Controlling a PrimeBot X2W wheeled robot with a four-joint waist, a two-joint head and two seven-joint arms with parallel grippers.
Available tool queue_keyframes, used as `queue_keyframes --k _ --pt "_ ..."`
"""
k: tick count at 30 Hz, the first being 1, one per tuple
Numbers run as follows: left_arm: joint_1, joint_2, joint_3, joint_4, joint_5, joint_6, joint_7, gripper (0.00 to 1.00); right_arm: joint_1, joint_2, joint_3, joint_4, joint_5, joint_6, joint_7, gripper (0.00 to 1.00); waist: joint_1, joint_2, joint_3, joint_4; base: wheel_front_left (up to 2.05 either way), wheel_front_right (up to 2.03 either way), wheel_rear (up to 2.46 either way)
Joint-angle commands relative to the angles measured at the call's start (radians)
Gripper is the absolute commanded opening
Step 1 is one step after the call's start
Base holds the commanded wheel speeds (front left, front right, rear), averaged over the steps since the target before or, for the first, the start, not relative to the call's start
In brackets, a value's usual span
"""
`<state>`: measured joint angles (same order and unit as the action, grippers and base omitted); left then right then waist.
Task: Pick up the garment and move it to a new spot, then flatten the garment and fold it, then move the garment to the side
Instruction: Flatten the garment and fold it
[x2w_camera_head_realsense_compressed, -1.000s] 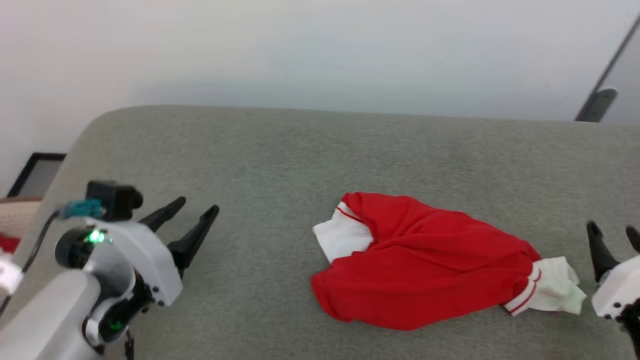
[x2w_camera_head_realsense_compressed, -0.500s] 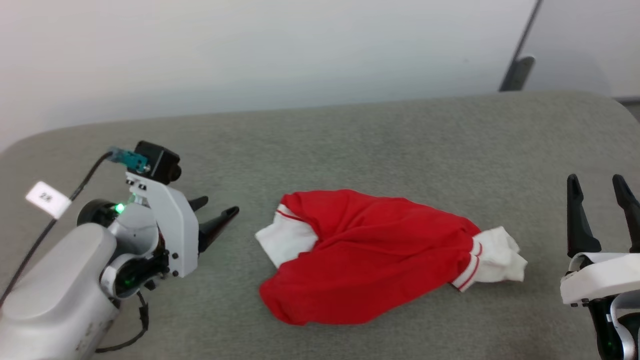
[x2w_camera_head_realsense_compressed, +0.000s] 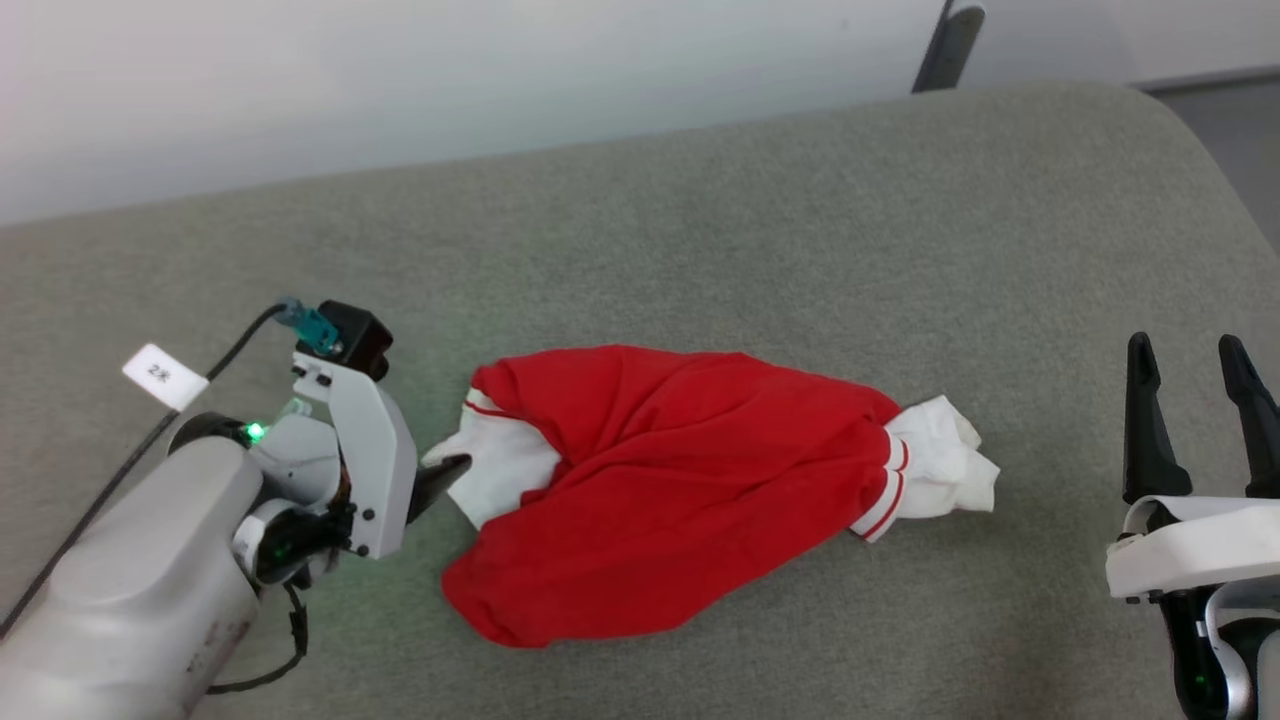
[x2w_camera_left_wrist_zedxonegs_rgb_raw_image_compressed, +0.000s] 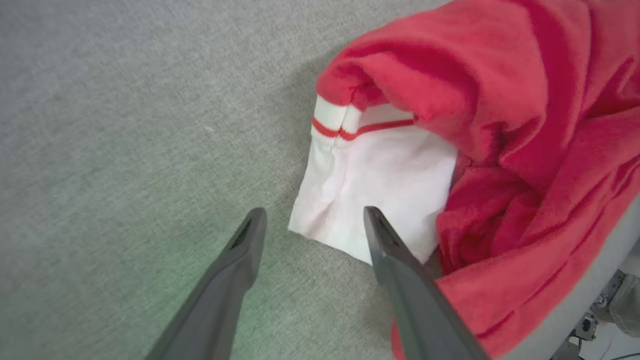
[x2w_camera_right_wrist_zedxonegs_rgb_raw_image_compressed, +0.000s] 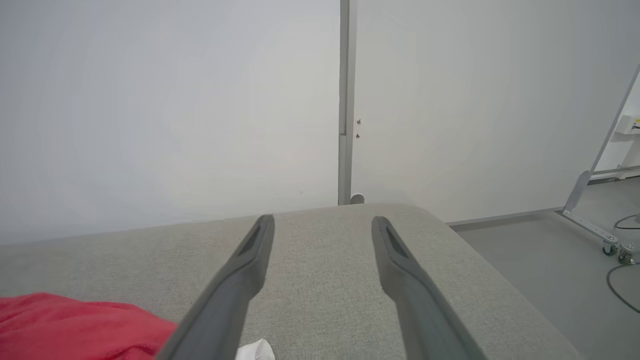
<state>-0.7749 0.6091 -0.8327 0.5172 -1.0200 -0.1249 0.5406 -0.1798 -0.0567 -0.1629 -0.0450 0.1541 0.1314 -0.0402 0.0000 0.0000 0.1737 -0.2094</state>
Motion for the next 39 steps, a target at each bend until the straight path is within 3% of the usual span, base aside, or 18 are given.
queue_keyframes --k 1,8,9,10,15,28,39 --pt "-0.012 0.001 -0.006 0.006 0.001 -0.007 -0.004 1.00 -0.015 0.004 0.002 0.003 0.004 -0.001 -0.006 1.00 0.0000 0.0000 0.032 -0.026 0.00 0.00 0.00" --pt "-0.037 -0.002 -0.075 0.063 0.002 -0.006 -0.036 1.00 -0.035 0.006 0.004 0.013 0.013 -0.001 -0.015 1.00 0.0000 0.0000 0.066 -0.033 0.00 0.00 0.00" --pt "-0.038 -0.007 -0.084 0.072 -0.003 -0.005 -0.043 0.56 -0.037 0.006 0.004 0.014 0.012 -0.001 -0.017 1.00 0.0000 0.0000 0.069 -0.032 0.00 0.00 0.00" --pt "-0.041 -0.010 -0.095 0.077 -0.005 -0.005 -0.048 0.00 -0.039 0.007 0.005 0.015 0.011 -0.001 -0.018 1.00 0.0000 0.0000 0.070 -0.031 0.00 0.00 0.00" --pt "-0.069 -0.007 -0.123 0.096 -0.037 -0.006 -0.070 0.00 -0.038 0.007 -0.001 0.020 0.016 -0.001 -0.020 1.00 0.0000 0.0000 0.067 -0.017 0.00 0.00 0.00" --pt "-0.144 0.109 -0.146 0.040 -0.051 -0.005 -0.148 0.00 -0.007 0.007 -0.043 0.021 0.006 -0.001 -0.003 1.00 0.0000 0.0000 0.002 0.079 0.00 0.00 0.00" --pt "-0.198 0.226 -0.112 -0.014 0.051 0.016 -0.300 0.00 0.015 0.006 -0.046 0.009 0.013 -0.001 0.016 1.00 0.0000 0.0000 -0.039 0.132 0.00 0.00 0.00"
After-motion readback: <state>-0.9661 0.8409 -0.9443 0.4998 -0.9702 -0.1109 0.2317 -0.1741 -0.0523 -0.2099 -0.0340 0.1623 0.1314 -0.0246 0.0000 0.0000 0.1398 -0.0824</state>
